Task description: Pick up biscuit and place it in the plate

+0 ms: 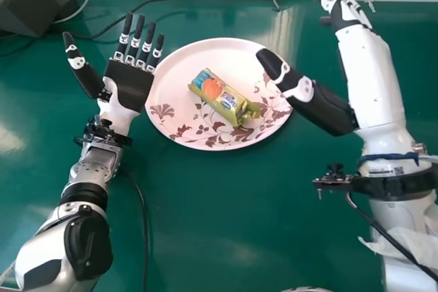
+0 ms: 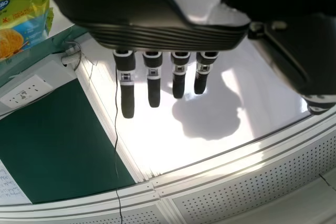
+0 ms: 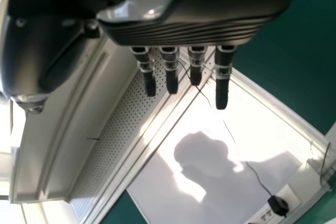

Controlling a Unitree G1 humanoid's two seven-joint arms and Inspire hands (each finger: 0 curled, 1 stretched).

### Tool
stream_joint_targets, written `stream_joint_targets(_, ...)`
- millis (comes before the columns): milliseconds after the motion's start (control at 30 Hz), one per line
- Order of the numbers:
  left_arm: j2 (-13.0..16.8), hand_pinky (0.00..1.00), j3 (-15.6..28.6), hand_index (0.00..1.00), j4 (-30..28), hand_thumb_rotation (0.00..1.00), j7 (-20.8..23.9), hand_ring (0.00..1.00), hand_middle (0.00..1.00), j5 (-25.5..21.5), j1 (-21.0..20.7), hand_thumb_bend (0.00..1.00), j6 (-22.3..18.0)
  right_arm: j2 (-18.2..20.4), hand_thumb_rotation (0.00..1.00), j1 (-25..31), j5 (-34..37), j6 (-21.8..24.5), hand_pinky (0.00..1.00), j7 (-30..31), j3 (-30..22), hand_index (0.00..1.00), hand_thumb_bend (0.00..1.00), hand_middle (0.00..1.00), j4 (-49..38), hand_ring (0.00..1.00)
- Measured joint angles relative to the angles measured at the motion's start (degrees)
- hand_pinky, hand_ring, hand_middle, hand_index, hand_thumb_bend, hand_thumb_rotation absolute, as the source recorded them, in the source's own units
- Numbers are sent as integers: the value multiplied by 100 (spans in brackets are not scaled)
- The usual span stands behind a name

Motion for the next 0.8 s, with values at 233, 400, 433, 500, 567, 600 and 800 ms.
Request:
stream_joint_targets(233, 6, 78, 3, 99, -208, 86, -41, 91, 98, -9, 141, 93, 25, 5, 73, 60, 673, -981, 73, -332, -128, 97, 94, 95, 450, 87)
stream_joint_targets(400, 16, 77, 11, 96, -347, 83, -163, 87, 94, -47, 282, 94, 134, 210, 71, 85, 932, -1768, 76, -768, -130, 97, 92, 95, 937, 88)
stream_joint_targets(433, 18, 77, 13, 96, -369, 84, -198, 86, 93, -72, 302, 95, 135, 239, 70, 106, 940, -1804, 76, -797, -128, 96, 93, 94, 969, 88)
stream_joint_targets(500, 15, 76, 15, 95, -467, 84, -213, 85, 92, -117, 361, 94, 125, 285, 72, 115, 1042, -2035, 75, -869, -127, 97, 93, 93, 1121, 88)
stream_joint_targets(567, -16, 77, 13, 95, -610, 83, -196, 86, 92, -121, 432, 94, 94, 309, 72, 122, 1155, -2260, 73, -914, -135, 98, 93, 93, 1281, 87)
stream_joint_targets(600, -41, 77, 11, 95, -681, 83, -173, 86, 92, -121, 468, 94, 71, 309, 71, 137, 1228, -2345, 72, -915, -149, 97, 94, 92, 1333, 86)
stream_joint_targets(800, -191, 77, -51, 96, -914, 83, -93, 84, 92, -117, 559, 95, 48, 304, 71, 324, 1726, -2750, 74, -894, -357, 96, 92, 93, 1471, 87)
